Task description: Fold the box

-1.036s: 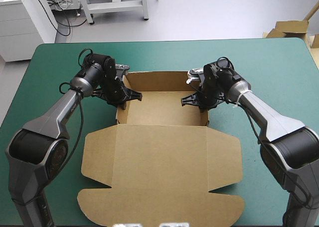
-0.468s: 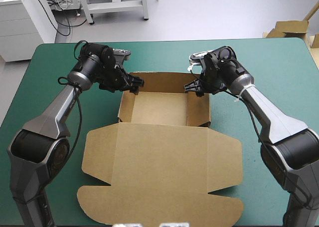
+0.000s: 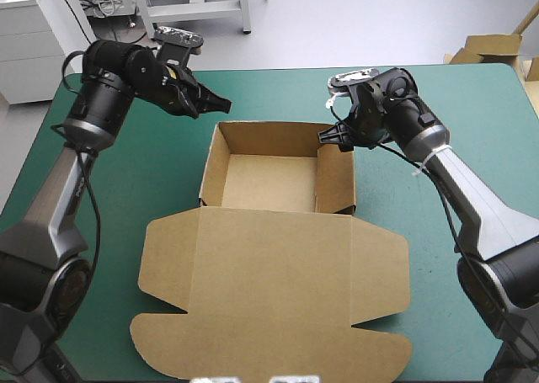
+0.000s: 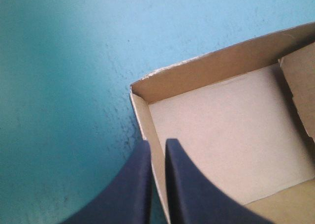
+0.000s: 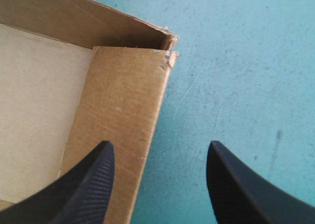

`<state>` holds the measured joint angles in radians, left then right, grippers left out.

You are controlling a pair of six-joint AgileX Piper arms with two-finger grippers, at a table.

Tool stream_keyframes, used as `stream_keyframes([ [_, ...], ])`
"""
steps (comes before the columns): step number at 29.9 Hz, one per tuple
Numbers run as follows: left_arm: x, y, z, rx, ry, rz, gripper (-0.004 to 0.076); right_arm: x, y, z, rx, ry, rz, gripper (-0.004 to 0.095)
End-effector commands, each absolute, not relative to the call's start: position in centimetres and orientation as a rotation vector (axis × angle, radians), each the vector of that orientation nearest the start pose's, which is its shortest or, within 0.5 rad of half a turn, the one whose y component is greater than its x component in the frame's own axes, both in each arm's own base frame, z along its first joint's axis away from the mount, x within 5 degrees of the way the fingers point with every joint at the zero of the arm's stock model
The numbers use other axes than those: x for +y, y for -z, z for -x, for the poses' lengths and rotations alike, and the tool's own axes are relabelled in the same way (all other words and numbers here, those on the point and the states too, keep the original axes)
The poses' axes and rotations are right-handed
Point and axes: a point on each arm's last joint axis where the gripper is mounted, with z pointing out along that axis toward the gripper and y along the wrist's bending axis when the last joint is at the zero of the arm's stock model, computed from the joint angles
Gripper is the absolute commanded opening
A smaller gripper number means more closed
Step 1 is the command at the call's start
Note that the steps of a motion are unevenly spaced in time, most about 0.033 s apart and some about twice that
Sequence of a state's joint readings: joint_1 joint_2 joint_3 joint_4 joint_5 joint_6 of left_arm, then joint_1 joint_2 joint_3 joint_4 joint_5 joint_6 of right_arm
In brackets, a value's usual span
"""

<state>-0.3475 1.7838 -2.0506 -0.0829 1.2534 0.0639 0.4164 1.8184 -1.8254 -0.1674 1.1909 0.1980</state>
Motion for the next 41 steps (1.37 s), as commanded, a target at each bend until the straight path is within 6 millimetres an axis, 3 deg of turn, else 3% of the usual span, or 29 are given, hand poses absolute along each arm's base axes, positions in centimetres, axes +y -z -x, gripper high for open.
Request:
stream_keyframes([
  [1, -12.3, -46.9, -31.5, 2.324, 0.223, -0.543, -0.0008, 14.1, -39.0, -35.4, 2.506, -0.026, 0.301, 0.0516],
  [4, -11.2, -47.2, -29.6, 2.322, 0.171, -0.538, -0.0008, 14.1, -39.4, -35.1, 2.501, -0.047, 0.292, 0.0516],
  [7, -10.3, -46.3, -27.9, 2.36, 0.116, -0.542, -0.0008, 14.2, -39.5, -34.9, 2.507, -0.086, 0.254, 0.0516],
  [21, -6.6, -37.1, -18.8, 2.507, 0.047, -0.583, -0.0008, 14.5, -39.1, -34.8, 2.531, -0.131, 0.238, 0.0516],
  [29, -4.7, -32.4, -13.7, 2.474, 0.053, -0.58, -0.0008, 14.0, -34.9, -35.4, 2.67, -0.115, 0.218, 0.0515],
  [41, -2.8, -28.8, -8.5, 2.394, 0.058, -0.563, -0.0008, 15.4, -29.7, -37.5, 2.824, -0.205, 0.222, 0.0501],
])
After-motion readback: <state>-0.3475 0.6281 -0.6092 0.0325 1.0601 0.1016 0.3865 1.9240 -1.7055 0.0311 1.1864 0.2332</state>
